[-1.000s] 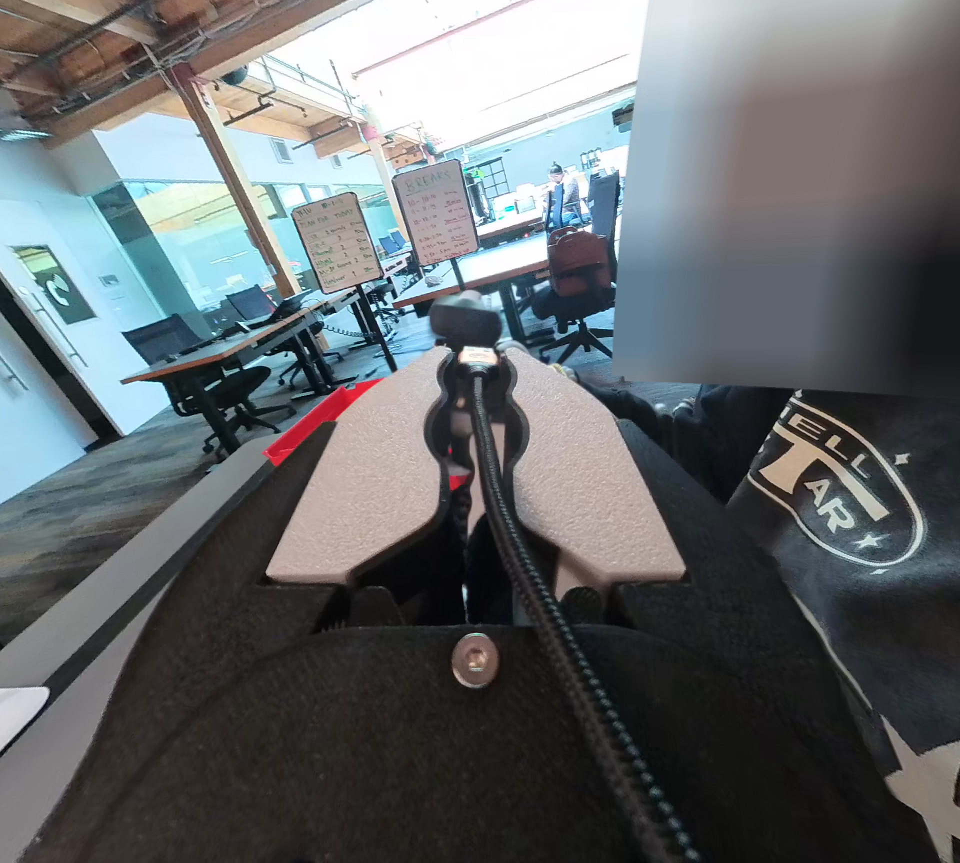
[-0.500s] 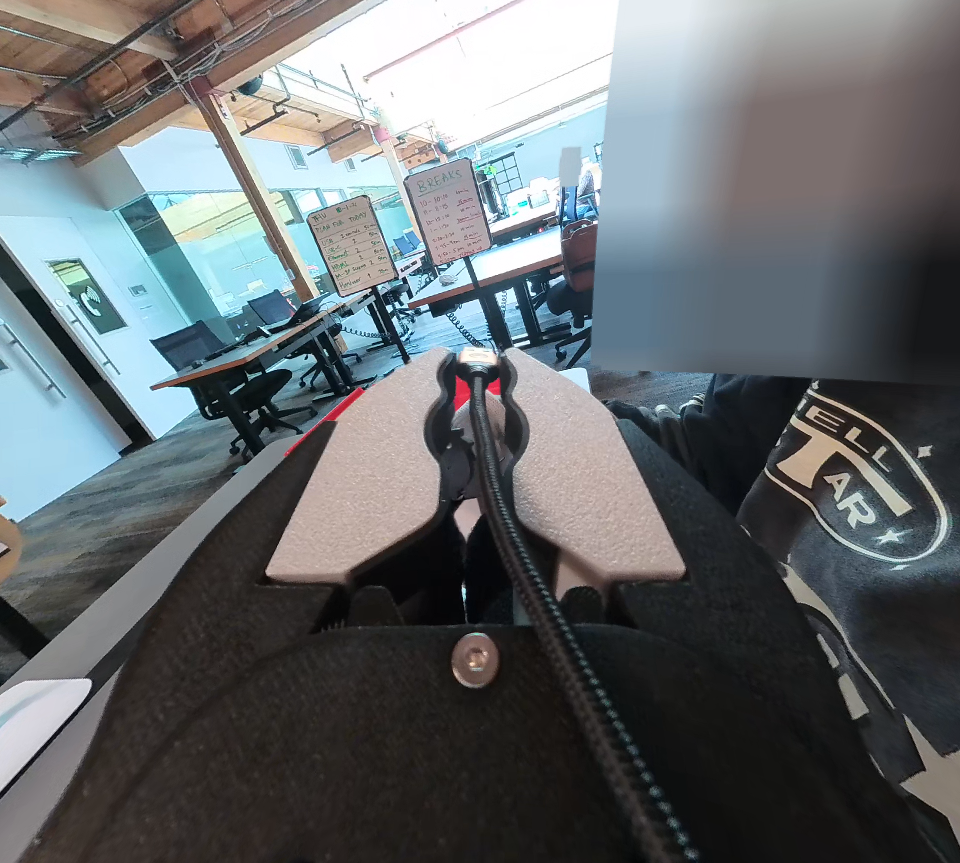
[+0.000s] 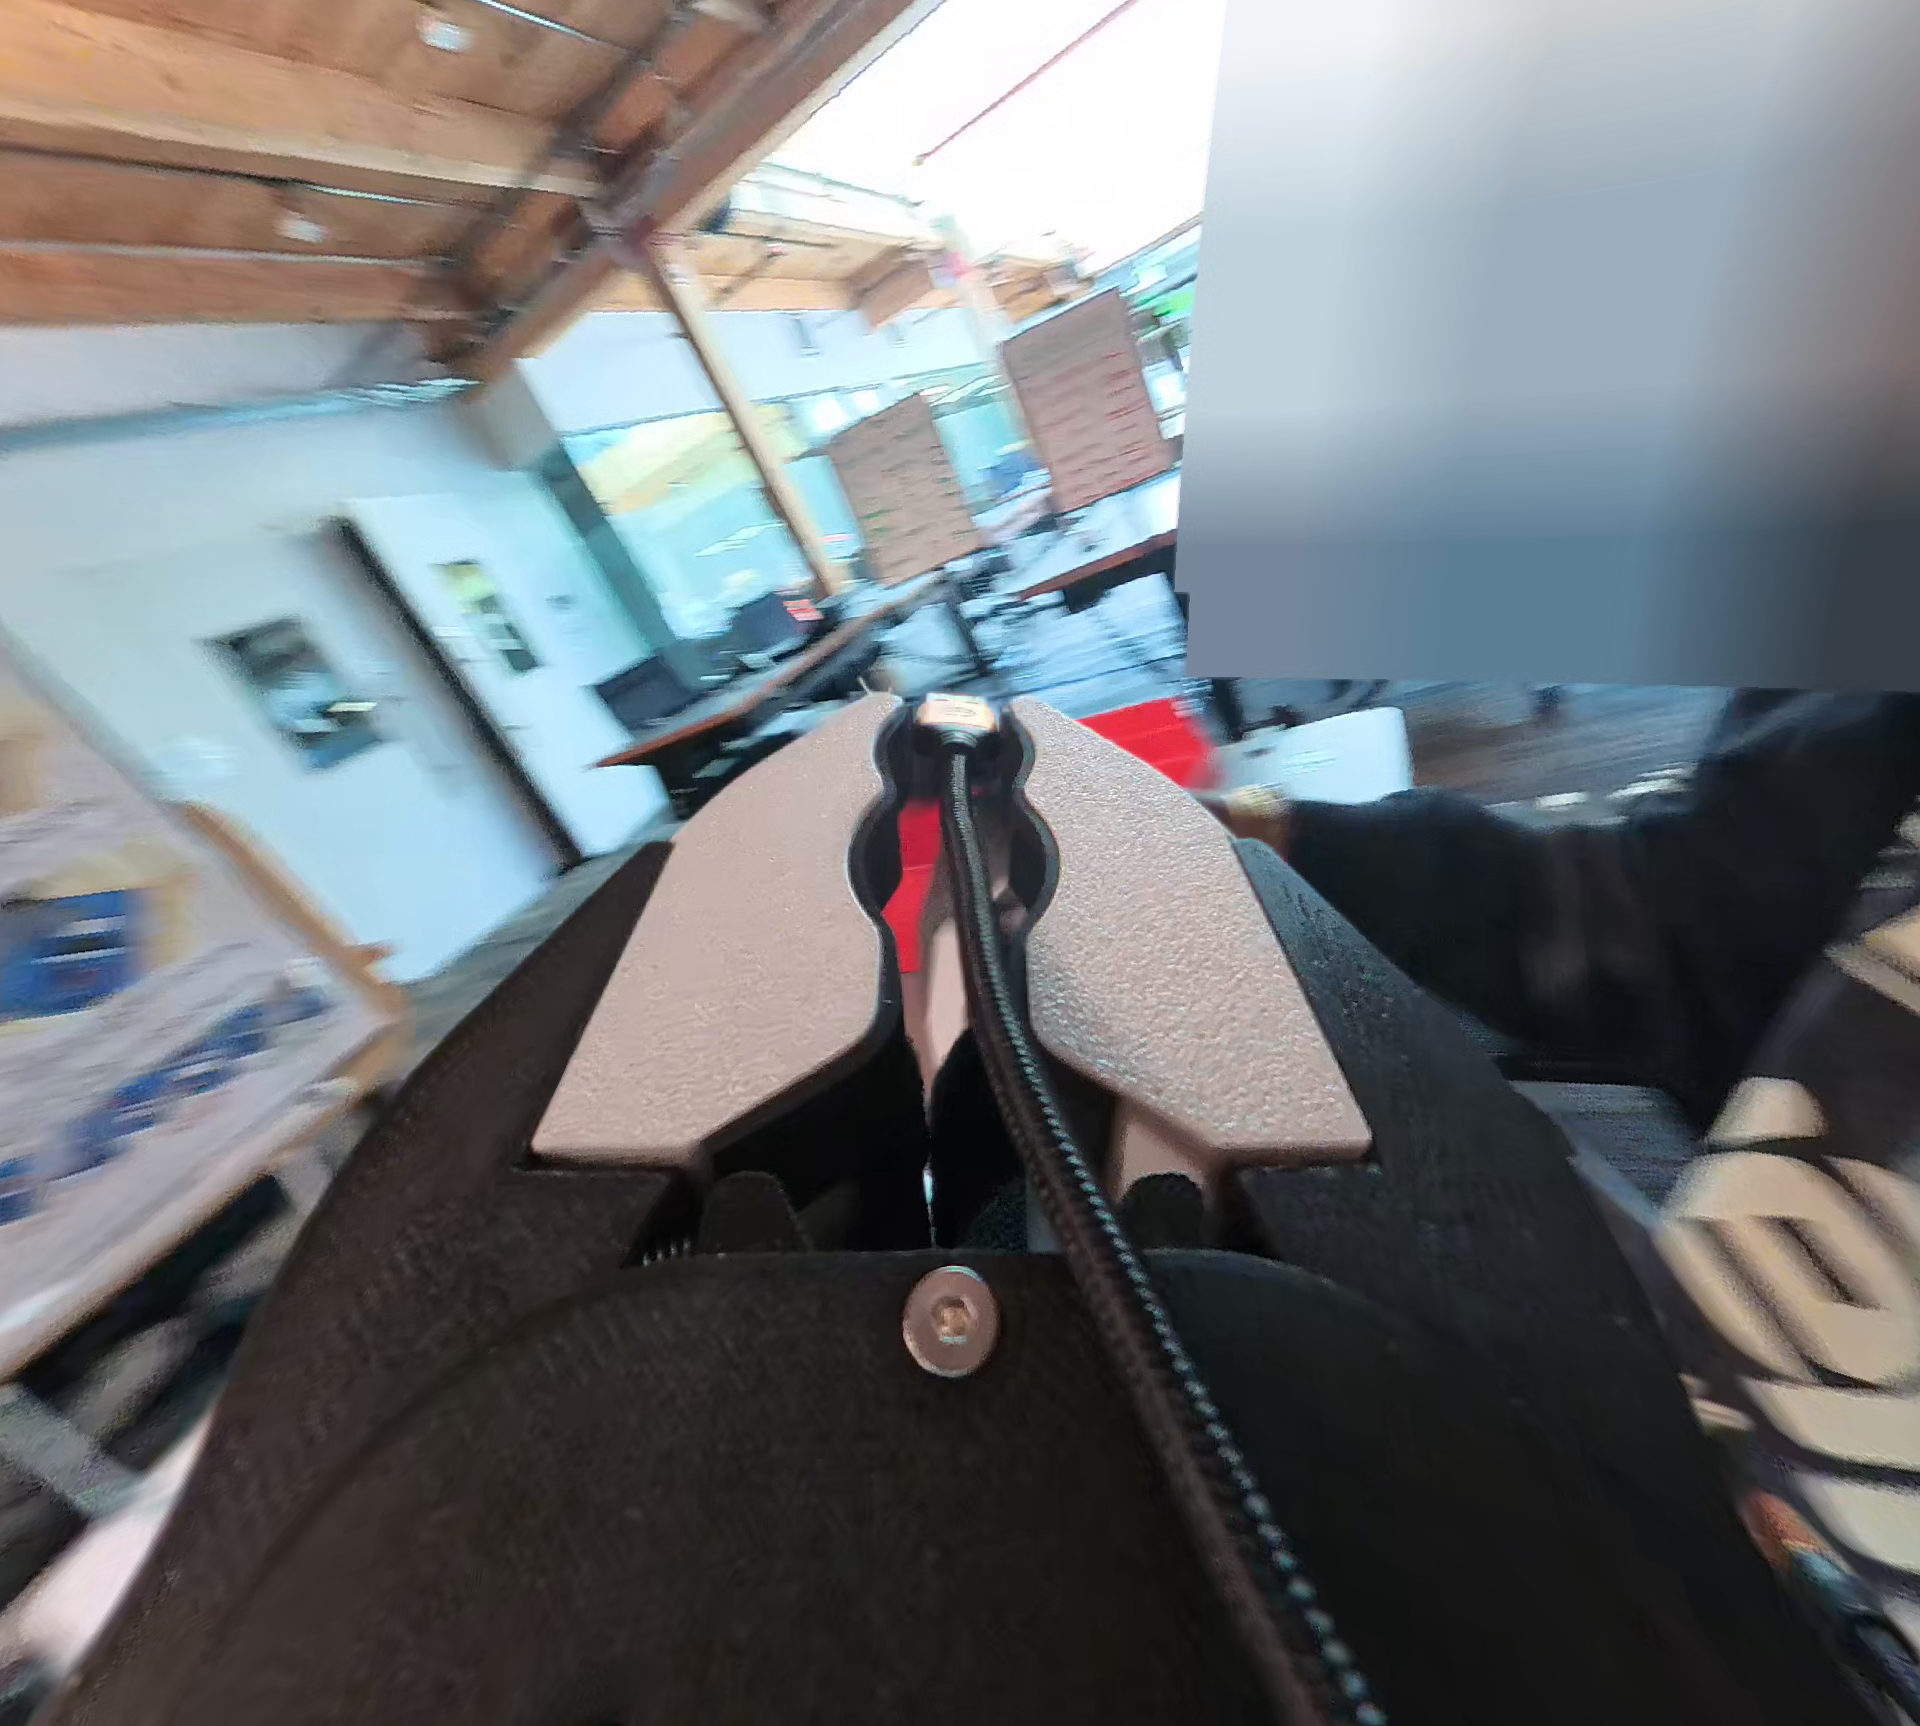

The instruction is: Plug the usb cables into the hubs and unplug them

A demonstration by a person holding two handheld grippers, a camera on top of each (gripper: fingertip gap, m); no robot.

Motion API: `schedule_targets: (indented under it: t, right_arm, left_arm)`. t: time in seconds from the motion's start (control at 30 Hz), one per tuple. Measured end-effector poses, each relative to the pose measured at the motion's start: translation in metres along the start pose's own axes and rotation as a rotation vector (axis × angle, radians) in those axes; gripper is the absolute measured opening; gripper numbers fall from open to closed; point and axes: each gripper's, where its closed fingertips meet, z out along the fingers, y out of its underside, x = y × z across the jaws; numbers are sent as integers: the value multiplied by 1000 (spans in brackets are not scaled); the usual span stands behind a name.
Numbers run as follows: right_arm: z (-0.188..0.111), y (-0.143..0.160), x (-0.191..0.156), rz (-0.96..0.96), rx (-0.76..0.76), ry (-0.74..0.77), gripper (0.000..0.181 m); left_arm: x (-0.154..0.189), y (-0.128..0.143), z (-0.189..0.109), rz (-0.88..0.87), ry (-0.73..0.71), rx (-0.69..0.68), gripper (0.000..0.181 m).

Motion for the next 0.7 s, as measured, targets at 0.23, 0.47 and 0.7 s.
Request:
schedule_targets:
  t: [0.23,0.47,0.7]
  right_arm:
    - [-90,-111,16,101,708,290,33]
    - [-107,-156,-34,-30,826,426,33]
    - [-98,-168,-74,-296,673,583,33]
  left_arm:
    - [-30,6,4,423,-379,-64,15]
    - [-6,3,17,793,-517,-10,15]
    - [-7,5,17,821,-531,-1,15]
